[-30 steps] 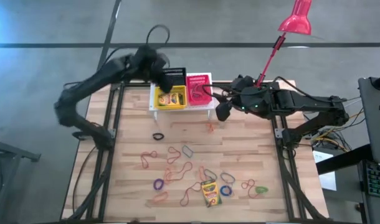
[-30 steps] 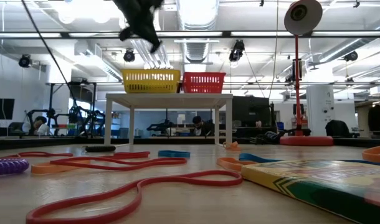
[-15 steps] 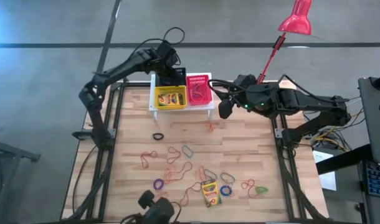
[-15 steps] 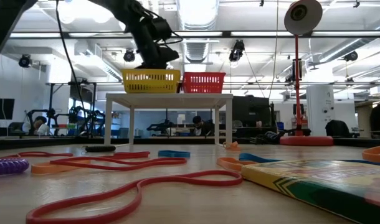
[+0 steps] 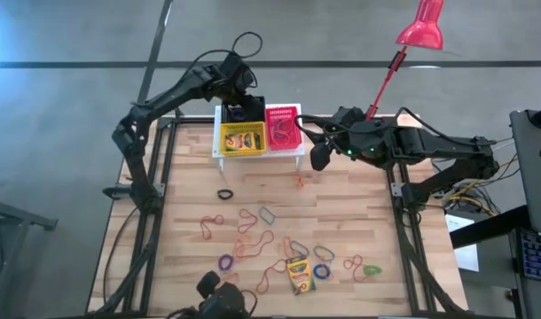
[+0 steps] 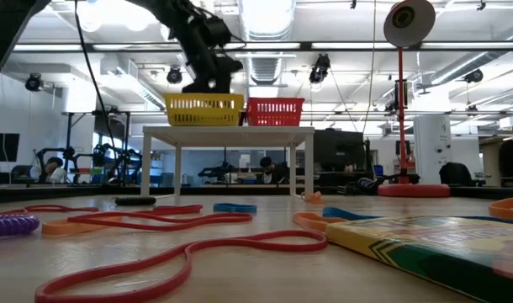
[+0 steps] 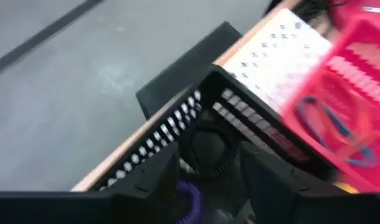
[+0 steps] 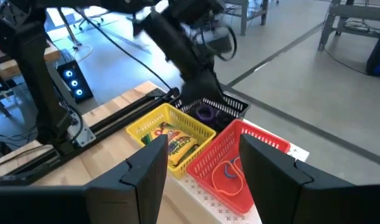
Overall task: Pick & Place Office Desk Supplies
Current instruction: Put the yellow crayon box into the yellow basket on the shelf
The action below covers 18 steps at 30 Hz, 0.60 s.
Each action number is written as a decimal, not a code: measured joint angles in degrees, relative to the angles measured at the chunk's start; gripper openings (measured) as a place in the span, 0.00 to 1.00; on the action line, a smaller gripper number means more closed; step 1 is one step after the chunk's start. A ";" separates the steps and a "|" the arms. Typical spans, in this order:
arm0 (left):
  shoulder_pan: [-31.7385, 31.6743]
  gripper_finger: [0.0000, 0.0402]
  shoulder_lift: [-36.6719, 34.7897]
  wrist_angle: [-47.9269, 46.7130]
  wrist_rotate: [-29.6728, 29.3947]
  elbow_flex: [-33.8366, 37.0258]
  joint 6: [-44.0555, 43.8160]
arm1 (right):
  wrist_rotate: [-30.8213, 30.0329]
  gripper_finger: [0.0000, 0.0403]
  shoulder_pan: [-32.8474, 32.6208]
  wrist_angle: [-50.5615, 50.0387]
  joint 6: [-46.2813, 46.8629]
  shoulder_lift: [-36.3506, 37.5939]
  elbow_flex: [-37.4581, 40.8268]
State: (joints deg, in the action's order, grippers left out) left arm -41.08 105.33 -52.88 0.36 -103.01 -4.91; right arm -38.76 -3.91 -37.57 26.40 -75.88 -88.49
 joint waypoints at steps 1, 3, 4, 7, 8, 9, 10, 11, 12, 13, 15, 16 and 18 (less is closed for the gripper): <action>0.10 0.46 -0.50 -1.76 0.87 -1.45 0.00 | 0.11 0.48 -0.51 -0.08 0.20 0.00 0.02; 0.49 0.47 -2.08 -4.77 1.97 -4.03 -0.01 | 0.15 0.48 -1.77 -1.06 1.20 0.00 0.18; 0.82 0.47 -3.12 -6.23 2.27 -5.12 -0.04 | 0.15 0.48 -2.50 -1.73 2.08 0.02 0.37; 2.38 0.46 -7.42 -8.76 2.67 -6.27 -0.04 | 0.19 0.48 -4.86 -3.94 5.41 0.02 1.58; 3.15 0.46 -9.30 -9.12 2.67 -6.08 -0.04 | 0.17 0.48 -5.62 -4.26 6.71 -0.01 2.37; 3.94 0.45 -11.27 -9.22 2.69 -5.50 -0.12 | 0.17 0.48 -6.36 -4.23 7.91 -0.04 3.34; 4.99 0.44 -13.39 -9.58 2.71 -4.72 -0.37 | 0.17 0.48 -7.07 -4.01 9.22 -0.06 4.52; 6.04 0.44 -15.45 -9.77 2.71 -3.57 -1.00 | 0.19 0.48 -7.76 -3.95 10.72 -0.11 5.77; 7.13 0.43 -17.57 -9.75 2.73 -2.26 -1.68 | 0.26 0.48 -8.43 -3.88 12.58 -0.14 7.11; 8.26 0.43 -19.68 -9.72 2.73 -0.69 -2.37 | 0.66 0.48 -9.06 -3.66 14.68 -0.18 8.51; 11.01 0.42 -23.93 -9.37 2.67 3.05 -3.75 | 2.88 0.48 -10.18 -3.34 19.22 -0.45 11.12; 12.39 0.42 -26.09 -9.09 2.67 5.09 -4.62 | 4.66 0.48 -10.82 -3.33 21.31 -0.51 12.30; 15.64 0.41 -30.46 -8.19 2.67 9.54 -6.47 | 8.63 0.48 -12.23 -2.01 24.66 -0.59 14.52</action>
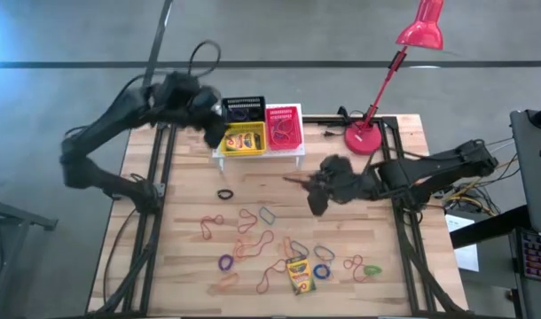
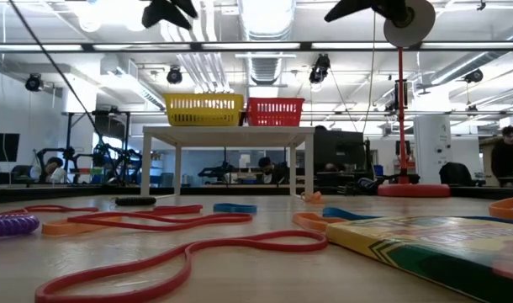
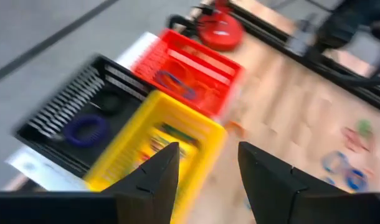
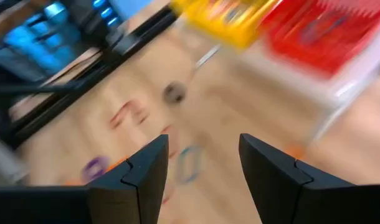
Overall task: Pick & Place Office Desk Supplies
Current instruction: Put the yellow crayon box into the yellow basket on the shelf
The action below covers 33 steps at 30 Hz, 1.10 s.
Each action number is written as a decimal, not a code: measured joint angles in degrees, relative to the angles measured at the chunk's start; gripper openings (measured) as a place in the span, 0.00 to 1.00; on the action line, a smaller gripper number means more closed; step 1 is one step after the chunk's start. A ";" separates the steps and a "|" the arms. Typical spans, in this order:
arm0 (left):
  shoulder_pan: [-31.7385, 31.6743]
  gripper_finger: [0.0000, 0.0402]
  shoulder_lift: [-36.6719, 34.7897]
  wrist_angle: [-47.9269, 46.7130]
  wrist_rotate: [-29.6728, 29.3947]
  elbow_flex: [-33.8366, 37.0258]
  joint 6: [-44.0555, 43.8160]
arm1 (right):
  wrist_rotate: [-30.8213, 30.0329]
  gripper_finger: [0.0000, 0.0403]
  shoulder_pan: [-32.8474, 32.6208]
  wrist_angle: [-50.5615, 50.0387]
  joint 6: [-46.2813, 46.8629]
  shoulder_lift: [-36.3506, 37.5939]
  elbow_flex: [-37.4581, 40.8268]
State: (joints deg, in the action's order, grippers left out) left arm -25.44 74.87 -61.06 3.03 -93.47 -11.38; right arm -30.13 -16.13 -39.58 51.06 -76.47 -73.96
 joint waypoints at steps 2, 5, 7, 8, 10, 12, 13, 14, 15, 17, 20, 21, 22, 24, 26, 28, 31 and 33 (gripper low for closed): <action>3.62 0.41 -4.06 1.71 0.01 4.99 -2.16 | 4.25 0.48 -1.57 3.01 2.24 -0.32 1.93; 10.02 0.41 -9.67 5.23 -0.01 12.91 -6.18 | 10.68 0.48 -3.65 6.30 5.71 -1.11 4.79; 14.57 0.41 -12.97 7.93 -0.01 17.87 -8.93 | 13.87 0.48 -4.64 7.84 9.37 -1.89 5.99; 17.18 0.41 -14.52 9.33 0.00 20.41 -10.24 | 14.89 0.48 -5.25 7.46 11.60 -2.31 6.52; 22.37 0.41 -16.83 11.88 -0.02 25.03 -13.11 | 16.54 0.48 -6.46 7.72 16.84 -3.47 7.12; 27.53 0.41 -18.47 14.50 -0.10 29.53 -16.63 | 18.81 0.48 -7.68 7.40 21.85 -4.76 7.66; 30.14 0.41 -19.19 15.86 -0.29 31.50 -18.55 | 20.06 0.48 -8.17 7.32 24.04 -5.51 7.70; 32.82 0.41 -19.59 16.85 -0.40 33.45 -20.68 | 21.48 0.48 -8.64 7.54 26.40 -6.26 7.70; 35.38 0.41 -19.91 17.95 -0.50 35.22 -23.00 | 22.89 0.48 -9.08 7.53 28.46 -6.95 7.70; 40.60 0.41 -20.08 20.18 -1.09 38.75 -27.24 | 25.32 0.48 -9.66 7.21 31.62 -8.90 7.33; 47.97 0.41 -20.06 24.44 -4.18 43.60 -33.28 | 27.63 0.48 -10.21 7.24 34.40 -12.59 6.44; 50.11 0.41 -20.04 25.93 -5.25 45.05 -35.32 | 28.79 0.48 -10.15 7.20 35.12 -14.02 5.92; 52.08 0.41 -20.02 27.47 -6.12 46.49 -37.41 | 30.19 0.48 -10.15 7.52 35.61 -15.54 5.54; 55.26 0.41 -20.00 31.18 -7.28 49.24 -41.07 | 33.48 0.48 -9.86 7.14 35.57 -18.75 4.85; 57.34 0.41 -20.02 34.14 -8.02 51.09 -43.92 | 36.44 0.47 -9.37 7.02 34.06 -22.00 4.36; 58.63 0.41 -20.01 36.21 -8.19 52.42 -46.36 | 39.23 0.46 -8.59 6.71 31.60 -24.94 4.00; 59.37 0.41 -19.97 36.56 -8.20 53.04 -48.52 | 42.68 0.43 -7.13 6.75 28.65 -28.42 3.73; 59.37 0.41 -19.99 36.78 -8.56 53.29 -48.69 | 43.95 0.41 -6.16 6.79 28.01 -30.12 3.61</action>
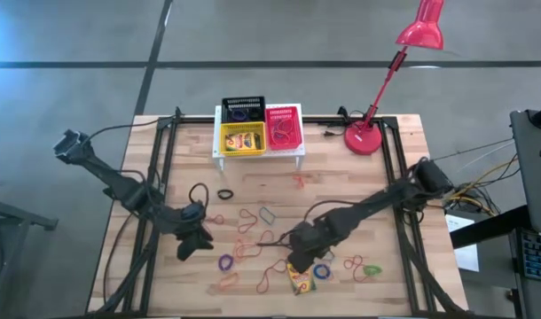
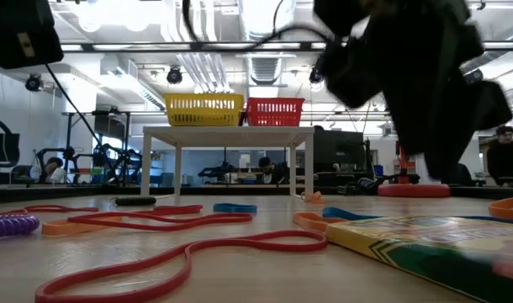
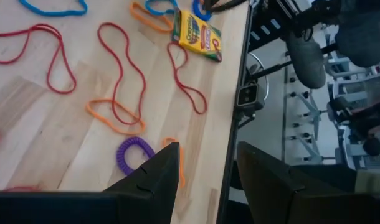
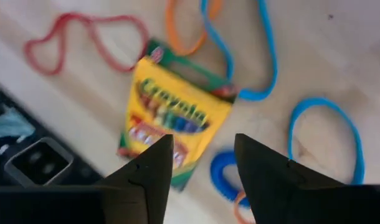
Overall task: Pick & Place Office Desk Supplies
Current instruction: Put the yellow crayon box into the yellow basket on the shelf
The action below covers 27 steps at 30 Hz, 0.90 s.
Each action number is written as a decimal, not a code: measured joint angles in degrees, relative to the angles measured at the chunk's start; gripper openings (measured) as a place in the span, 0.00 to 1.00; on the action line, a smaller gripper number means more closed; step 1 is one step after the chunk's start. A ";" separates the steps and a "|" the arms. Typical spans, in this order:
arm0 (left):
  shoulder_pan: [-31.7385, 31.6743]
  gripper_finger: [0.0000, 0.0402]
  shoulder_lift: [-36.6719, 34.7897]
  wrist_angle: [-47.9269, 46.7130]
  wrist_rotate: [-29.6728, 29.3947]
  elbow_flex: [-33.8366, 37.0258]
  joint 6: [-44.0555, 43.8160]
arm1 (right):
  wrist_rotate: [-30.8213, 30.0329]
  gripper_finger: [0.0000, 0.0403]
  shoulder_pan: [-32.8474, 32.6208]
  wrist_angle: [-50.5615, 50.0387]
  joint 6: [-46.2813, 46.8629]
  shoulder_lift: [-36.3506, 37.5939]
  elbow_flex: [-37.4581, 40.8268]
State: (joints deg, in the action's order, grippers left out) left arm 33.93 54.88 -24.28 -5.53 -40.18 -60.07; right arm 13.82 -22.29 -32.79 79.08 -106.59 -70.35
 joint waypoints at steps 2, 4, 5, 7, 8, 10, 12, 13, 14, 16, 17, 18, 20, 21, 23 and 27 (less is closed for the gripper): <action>0.00 0.41 -0.01 0.16 -0.48 0.01 -0.02 | -0.02 0.39 0.71 -0.16 0.03 -0.64 0.00; 0.00 0.41 -0.03 0.75 -1.39 0.01 -0.04 | -0.08 0.37 1.48 0.07 0.03 -0.92 0.00; 0.00 0.41 -0.03 1.16 -1.73 0.01 -0.04 | -0.08 0.36 1.82 -0.08 -0.03 -0.94 0.03; -0.02 0.41 -0.03 1.19 -2.37 0.01 -0.02 | -0.10 0.34 2.63 -0.57 -0.22 -1.31 0.35; 0.00 0.41 -0.01 1.40 -2.55 0.01 -0.02 | -0.21 0.33 3.01 -0.49 -0.37 -1.63 0.38; 0.00 0.41 -0.03 1.41 -3.08 0.01 0.06 | -0.11 0.31 3.56 0.03 -1.65 -2.19 0.38; -0.01 0.41 -0.03 1.40 -3.90 0.01 0.16 | 0.03 0.30 3.80 1.45 -4.34 -3.03 0.38; -0.02 0.41 -0.03 1.38 -4.09 0.01 0.19 | 0.20 0.30 3.81 2.23 -5.90 -3.53 0.35; -0.04 0.41 -0.03 1.39 -4.33 0.01 0.19 | 0.52 0.29 3.77 2.37 -7.37 -4.08 0.33; -0.07 0.41 -0.03 1.39 -4.60 0.01 0.22 | 1.85 0.28 3.76 2.17 -9.34 -5.18 0.33; -0.07 0.41 -0.03 1.37 -4.68 0.01 0.22 | 2.43 0.28 3.77 2.30 -10.37 -5.69 0.27; -0.08 0.41 -0.03 1.39 -4.87 0.01 0.44 | 3.06 0.27 3.81 2.73 -11.49 -5.94 0.24; -0.13 0.41 -0.03 1.37 -5.20 0.01 1.28 | 4.14 0.26 3.90 3.54 -14.29 -6.59 0.18; -0.13 0.41 -0.03 1.36 -5.24 0.01 1.51 | 4.64 0.25 3.90 3.93 -15.63 -6.74 0.18; -0.14 0.41 -0.03 1.31 -5.54 0.01 1.57 | 4.88 0.23 3.89 4.35 -17.05 -7.11 0.15; -0.22 0.41 -0.03 1.35 -6.10 0.01 1.73 | 4.90 0.14 3.88 4.59 -18.08 -7.23 0.13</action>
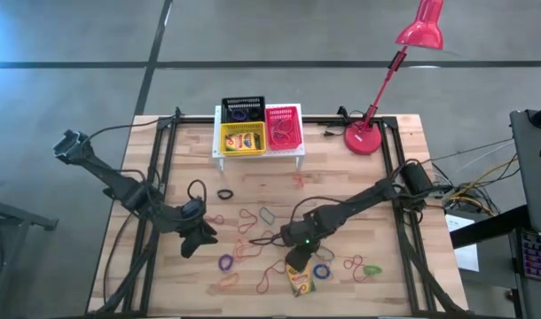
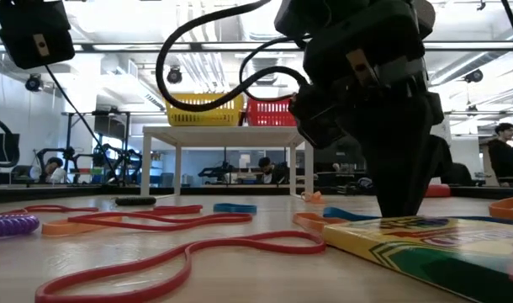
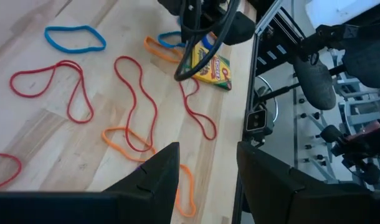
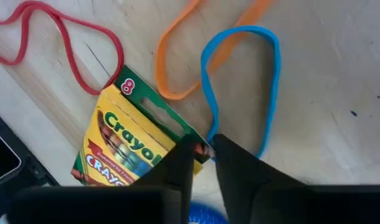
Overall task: Pick & Place Office Desk Supplies
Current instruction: Put the yellow crayon box into the yellow basket on the shelf
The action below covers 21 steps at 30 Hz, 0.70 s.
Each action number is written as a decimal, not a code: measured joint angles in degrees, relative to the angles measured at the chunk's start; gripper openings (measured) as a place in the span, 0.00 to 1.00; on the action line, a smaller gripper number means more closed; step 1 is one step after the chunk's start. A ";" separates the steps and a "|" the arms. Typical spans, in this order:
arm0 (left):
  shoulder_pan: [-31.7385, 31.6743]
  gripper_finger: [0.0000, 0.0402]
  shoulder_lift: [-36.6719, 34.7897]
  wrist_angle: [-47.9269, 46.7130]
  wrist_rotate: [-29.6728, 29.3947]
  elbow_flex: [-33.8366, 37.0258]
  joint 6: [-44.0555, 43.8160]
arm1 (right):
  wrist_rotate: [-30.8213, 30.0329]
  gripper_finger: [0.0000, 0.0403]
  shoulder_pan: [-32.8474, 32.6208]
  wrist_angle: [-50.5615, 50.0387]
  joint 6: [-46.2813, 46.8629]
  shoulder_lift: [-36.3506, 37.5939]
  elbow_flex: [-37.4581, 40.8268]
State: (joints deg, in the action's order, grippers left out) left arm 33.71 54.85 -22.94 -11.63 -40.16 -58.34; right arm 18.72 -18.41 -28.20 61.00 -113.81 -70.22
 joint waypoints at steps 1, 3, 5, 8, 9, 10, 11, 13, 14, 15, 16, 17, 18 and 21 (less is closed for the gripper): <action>0.00 0.41 0.00 -0.02 -0.24 0.02 0.01 | -0.02 0.10 0.00 0.02 -0.16 0.24 0.06; -0.02 0.41 0.00 -0.05 -0.47 0.07 0.01 | -0.21 0.04 -0.04 0.38 -0.73 0.70 0.14; -0.07 0.41 0.00 -0.07 -0.90 0.07 0.03 | -0.26 0.03 -0.09 0.38 -0.40 1.72 0.18; -0.07 0.41 0.00 -0.13 -2.16 0.09 0.02 | -0.29 0.02 -0.11 0.29 1.20 4.50 0.18; -0.07 0.41 0.00 -0.13 -2.61 0.11 0.01 | -0.59 0.02 -0.09 0.27 2.06 5.46 0.18; -0.07 0.41 0.00 -0.13 -3.14 0.11 0.06 | -0.85 0.02 -0.09 0.32 3.26 6.32 0.14; -0.07 0.41 0.00 -0.03 -4.00 0.11 0.99 | -0.91 0.02 -0.09 0.30 4.34 7.31 0.02; -0.07 0.41 0.06 0.47 -6.20 0.38 3.83 | -1.06 0.02 -0.09 0.26 5.79 9.02 -0.63; -0.07 0.41 0.08 0.91 -7.50 0.65 4.88 | -1.30 0.02 -0.11 0.32 6.25 9.79 -1.13; -0.08 0.41 0.11 1.67 -8.99 1.18 5.70 | -2.11 0.02 -0.14 0.35 6.32 10.34 -1.83; -0.12 0.41 0.11 3.08 -10.44 2.06 6.68 | -3.08 0.02 -0.22 0.44 6.22 10.76 -2.54; -0.11 0.41 0.11 5.06 -11.55 3.19 7.88 | -4.03 0.02 -0.22 0.38 6.04 10.83 -3.35; -0.18 0.41 0.11 7.69 -12.39 4.58 9.38 | -5.16 0.02 -0.22 0.34 5.75 10.83 -4.37; -0.51 0.42 0.11 19.01 -12.84 9.86 13.62 | -9.64 0.02 -0.20 0.29 4.29 10.83 -7.83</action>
State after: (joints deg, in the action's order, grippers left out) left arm 33.20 54.96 -3.93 -24.47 -30.30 -44.72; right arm 9.08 -18.61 -27.90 65.29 -102.99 -78.05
